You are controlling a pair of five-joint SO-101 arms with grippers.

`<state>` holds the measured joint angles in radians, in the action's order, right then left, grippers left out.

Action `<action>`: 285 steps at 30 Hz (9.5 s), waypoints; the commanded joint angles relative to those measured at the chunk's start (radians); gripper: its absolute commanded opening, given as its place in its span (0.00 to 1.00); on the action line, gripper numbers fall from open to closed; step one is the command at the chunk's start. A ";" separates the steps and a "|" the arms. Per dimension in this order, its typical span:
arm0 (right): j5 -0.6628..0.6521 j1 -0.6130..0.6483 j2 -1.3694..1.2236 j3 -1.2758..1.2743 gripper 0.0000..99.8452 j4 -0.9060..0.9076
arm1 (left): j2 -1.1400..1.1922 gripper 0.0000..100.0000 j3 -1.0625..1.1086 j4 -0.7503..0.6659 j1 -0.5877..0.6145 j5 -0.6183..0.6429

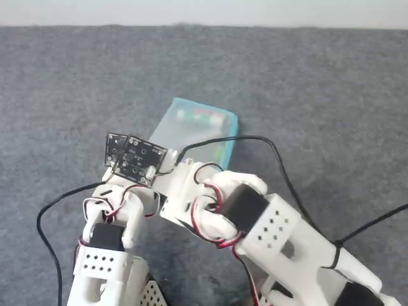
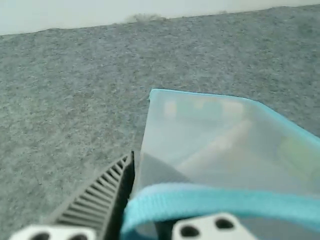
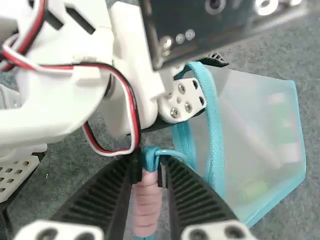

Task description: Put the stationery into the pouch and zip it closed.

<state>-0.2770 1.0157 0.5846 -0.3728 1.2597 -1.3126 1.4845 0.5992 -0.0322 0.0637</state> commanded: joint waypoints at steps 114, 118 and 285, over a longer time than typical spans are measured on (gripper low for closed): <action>0.035 -0.415 0.260 -0.273 0.01 -0.154 | -0.170 0.24 -0.073 0.239 -0.325 -0.150; 0.034 -0.374 0.260 -0.288 0.01 -0.154 | -0.172 0.22 -0.036 0.176 -0.325 -0.150; -0.259 -0.177 0.602 -0.822 0.19 -0.624 | -0.167 0.01 -0.156 0.288 -0.043 -0.253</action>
<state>-0.4856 0.8531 1.3226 -1.2183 0.7258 -1.4983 1.3848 0.8830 -0.0675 -0.1849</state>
